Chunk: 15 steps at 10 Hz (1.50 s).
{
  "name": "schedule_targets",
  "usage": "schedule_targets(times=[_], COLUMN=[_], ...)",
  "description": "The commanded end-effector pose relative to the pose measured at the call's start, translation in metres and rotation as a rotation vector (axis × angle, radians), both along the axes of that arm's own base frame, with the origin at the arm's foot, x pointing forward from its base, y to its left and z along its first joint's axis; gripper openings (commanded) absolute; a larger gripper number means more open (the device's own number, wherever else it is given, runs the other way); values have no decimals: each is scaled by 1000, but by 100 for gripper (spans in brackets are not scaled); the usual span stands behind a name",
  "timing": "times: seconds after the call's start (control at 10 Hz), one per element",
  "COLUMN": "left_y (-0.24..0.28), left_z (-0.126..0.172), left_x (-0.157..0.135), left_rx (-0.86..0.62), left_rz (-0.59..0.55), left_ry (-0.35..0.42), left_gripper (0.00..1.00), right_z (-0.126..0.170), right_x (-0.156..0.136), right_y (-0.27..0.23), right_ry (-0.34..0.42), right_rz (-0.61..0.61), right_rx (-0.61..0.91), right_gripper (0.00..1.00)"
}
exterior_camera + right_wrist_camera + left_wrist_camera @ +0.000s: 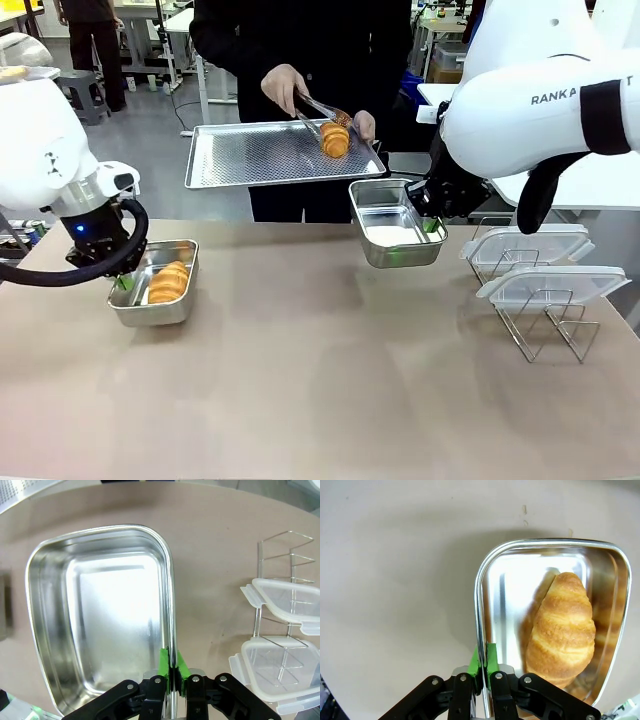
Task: Place the bread in airtight containers.
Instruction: Once an object is inside an Airtight Container , place the container in the center of the table.
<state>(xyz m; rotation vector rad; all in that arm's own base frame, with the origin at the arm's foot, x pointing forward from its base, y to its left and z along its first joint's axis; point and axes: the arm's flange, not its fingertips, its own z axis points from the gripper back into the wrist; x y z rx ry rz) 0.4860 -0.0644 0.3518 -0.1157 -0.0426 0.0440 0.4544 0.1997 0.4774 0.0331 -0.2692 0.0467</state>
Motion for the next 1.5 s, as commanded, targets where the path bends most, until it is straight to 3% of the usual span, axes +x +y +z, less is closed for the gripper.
schedule_targets(times=[0.0,0.3,0.4,0.5,0.6,0.8,0.9,1.0,1.4], left_y=[-1,-6,-7,-5,-4,4,17,33,111], left_z=[-10,-22,-23,-22,-20,11,41,69,150], left_x=[1,-1,-1,-2,-2,-4,-5,-6,-16], left_rx=[33,48,51,60,68,48,1,-57,-390], left_rz=[-25,-32,-38,-40,-44,-68,-113,-182,-625], left_ry=[-10,1,-16,-20,-24,-83,-138,-188,-336], left_gripper=[5,5,46,61,100,100,87,96,100], right_z=[4,4,4,4,4,4,4,4,4], right_x=[1,1,1,1,1,1,1,1,1], right_y=[0,0,0,0,0,0,0,0,0], right_ry=[-16,-16,-16,-16,-16,-16,-16,-16,-16], right_rz=[0,0,0,0,0,0,0,0,0], right_rx=[13,13,13,13,13,13,13,13,13], right_gripper=[0,0,0,0,0,0,0,0,0])
